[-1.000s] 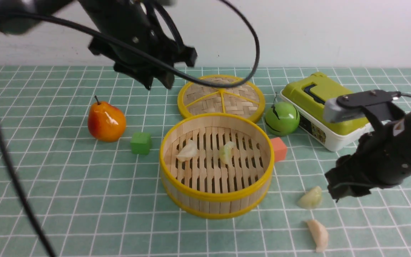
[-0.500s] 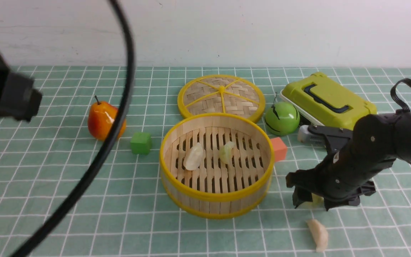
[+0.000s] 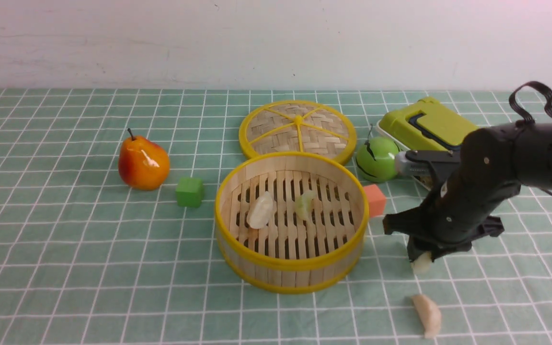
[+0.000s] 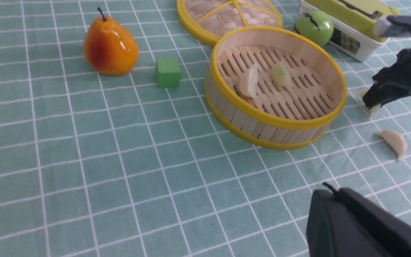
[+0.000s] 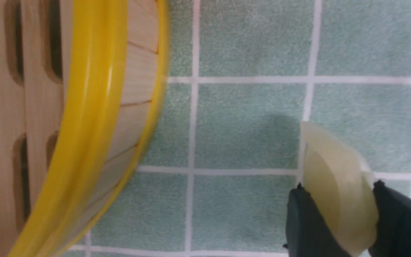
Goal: Put the dumplings into the steamer on the table with the blue tablecloth.
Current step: 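Place the dumpling in the bamboo steamer basket with the right gripper, then reach for and grasp a dumpling lying on the table beside the steamer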
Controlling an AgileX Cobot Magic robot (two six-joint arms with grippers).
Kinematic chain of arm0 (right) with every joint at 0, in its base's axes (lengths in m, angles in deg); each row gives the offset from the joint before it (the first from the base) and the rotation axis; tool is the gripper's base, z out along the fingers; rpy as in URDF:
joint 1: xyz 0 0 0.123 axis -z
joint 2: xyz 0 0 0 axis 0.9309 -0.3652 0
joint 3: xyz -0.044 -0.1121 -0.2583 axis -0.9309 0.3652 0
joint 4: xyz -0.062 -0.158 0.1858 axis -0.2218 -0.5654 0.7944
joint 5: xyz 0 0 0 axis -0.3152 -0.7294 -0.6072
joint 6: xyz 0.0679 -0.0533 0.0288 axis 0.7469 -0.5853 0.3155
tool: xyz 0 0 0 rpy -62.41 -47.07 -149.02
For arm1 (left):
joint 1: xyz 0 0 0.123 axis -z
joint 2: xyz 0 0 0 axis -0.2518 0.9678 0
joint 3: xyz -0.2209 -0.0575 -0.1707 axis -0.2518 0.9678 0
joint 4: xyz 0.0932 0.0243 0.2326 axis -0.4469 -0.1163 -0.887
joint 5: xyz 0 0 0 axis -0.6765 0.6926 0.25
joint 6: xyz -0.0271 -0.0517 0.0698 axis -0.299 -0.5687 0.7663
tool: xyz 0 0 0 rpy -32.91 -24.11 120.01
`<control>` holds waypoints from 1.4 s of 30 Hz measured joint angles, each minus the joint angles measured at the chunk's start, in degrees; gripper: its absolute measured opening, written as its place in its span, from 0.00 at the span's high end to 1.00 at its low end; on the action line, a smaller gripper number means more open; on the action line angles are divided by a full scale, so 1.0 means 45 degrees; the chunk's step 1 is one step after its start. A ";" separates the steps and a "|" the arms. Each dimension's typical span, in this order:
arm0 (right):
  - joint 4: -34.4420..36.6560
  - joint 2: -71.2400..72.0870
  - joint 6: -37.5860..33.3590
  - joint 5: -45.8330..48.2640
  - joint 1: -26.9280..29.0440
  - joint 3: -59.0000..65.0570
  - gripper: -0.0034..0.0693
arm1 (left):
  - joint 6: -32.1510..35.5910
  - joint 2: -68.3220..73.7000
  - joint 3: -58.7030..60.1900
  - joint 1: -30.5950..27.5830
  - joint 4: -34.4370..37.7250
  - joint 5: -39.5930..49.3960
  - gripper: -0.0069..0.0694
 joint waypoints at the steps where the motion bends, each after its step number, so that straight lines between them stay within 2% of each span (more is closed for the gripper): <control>1: -0.0301 0.0028 -0.0047 0.0573 -0.0034 -0.0458 0.64 | -0.0016 0.0037 0.0024 0.0000 0.0000 0.0194 0.93; 3: -0.0520 0.0090 -0.0186 0.1122 -0.0148 -0.0932 0.64 | -0.0043 0.0101 0.0033 0.0000 0.0014 0.0315 0.93; 6: -0.0399 0.0386 -0.1168 0.2230 -0.1027 -0.2279 0.64 | -0.0053 0.0268 0.0039 0.0000 0.0024 0.0659 0.93; 9: 0.0128 0.0343 -0.2055 0.2259 -0.2405 -0.3496 0.64 | -0.0068 0.0280 0.0039 0.0000 0.0148 0.0753 0.93; 13: 0.0466 -0.0498 -0.2214 0.1654 -0.3596 -0.4585 0.64 | -0.0082 0.0280 0.0039 0.0000 0.0420 0.0762 0.93; 22: 0.0596 -0.3083 -0.1748 0.1479 -0.3940 -0.5681 0.64 | -0.0093 0.0280 0.0039 0.0000 0.0564 0.1002 0.93; 28: 0.0568 -0.3111 -0.1702 0.1824 -0.3940 -0.5950 0.42 | -0.0081 0.0280 0.0064 0.0000 0.0564 0.1230 0.93; 29: 0.0399 -0.2924 -0.1718 0.2458 -0.3940 -0.6017 0.34 | -0.0042 0.0280 0.0064 0.0000 0.0564 0.1293 0.93; 33: -0.0300 -0.1601 -0.2421 0.4391 -0.3940 -0.6103 0.22 | 0.0011 0.0280 0.0064 0.0000 0.0564 0.1574 0.93; 37: -0.0745 0.0483 -0.2892 0.5759 -0.3889 -0.5025 0.20 | 0.0011 0.0280 0.0078 0.0000 0.0564 0.1902 0.93; 40: -0.0667 0.1538 -0.2890 0.5567 -0.3669 -0.3107 0.19 | 0.0011 0.0280 0.0078 0.0000 0.0564 0.1940 0.93; 42: -0.0530 0.2458 -0.2726 0.4665 -0.3117 -0.0717 0.19 | 0.0011 0.0280 0.0078 0.0000 0.0564 0.1940 0.93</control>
